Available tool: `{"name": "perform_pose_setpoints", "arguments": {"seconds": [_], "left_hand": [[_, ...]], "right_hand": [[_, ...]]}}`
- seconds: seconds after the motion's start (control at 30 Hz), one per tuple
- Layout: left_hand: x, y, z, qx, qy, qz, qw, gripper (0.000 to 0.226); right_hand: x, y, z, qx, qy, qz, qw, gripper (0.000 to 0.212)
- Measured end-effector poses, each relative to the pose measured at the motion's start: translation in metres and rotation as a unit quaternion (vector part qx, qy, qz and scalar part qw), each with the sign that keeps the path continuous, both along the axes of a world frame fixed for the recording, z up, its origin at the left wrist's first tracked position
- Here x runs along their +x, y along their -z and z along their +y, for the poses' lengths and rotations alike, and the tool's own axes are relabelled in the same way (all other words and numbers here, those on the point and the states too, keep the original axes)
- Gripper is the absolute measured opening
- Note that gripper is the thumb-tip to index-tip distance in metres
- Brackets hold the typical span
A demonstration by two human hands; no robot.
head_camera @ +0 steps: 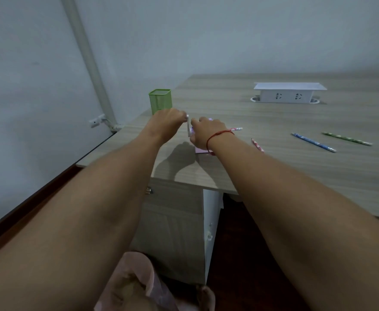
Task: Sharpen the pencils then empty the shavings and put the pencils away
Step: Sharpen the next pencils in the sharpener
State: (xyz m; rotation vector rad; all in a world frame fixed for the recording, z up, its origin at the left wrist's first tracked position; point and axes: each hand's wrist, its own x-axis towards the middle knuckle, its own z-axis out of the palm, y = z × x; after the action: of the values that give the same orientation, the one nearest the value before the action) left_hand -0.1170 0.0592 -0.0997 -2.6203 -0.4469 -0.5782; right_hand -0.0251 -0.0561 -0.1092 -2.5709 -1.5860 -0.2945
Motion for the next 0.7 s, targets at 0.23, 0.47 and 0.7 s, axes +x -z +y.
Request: {"name": "perform_pose_setpoints", "arguments": {"seconds": [0.23,0.47,0.7], "left_hand": [[-0.022,0.012,-0.024,-0.041,0.047,-0.040,0.997,0.020],[-0.031,0.039,-0.043,-0.125,0.013,0.001,0.992,0.020],[-0.011,0.049,-0.038,-0.186,-0.077,0.109,0.973,0.027]], "right_hand": [[0.000,-0.004,0.000,-0.009,-0.004,0.000,1.000,0.043],[0.000,-0.003,-0.001,-0.018,-0.012,-0.005,1.000,0.040],[0.002,0.010,-0.006,0.020,-0.041,-0.017,0.999,0.038]]}}
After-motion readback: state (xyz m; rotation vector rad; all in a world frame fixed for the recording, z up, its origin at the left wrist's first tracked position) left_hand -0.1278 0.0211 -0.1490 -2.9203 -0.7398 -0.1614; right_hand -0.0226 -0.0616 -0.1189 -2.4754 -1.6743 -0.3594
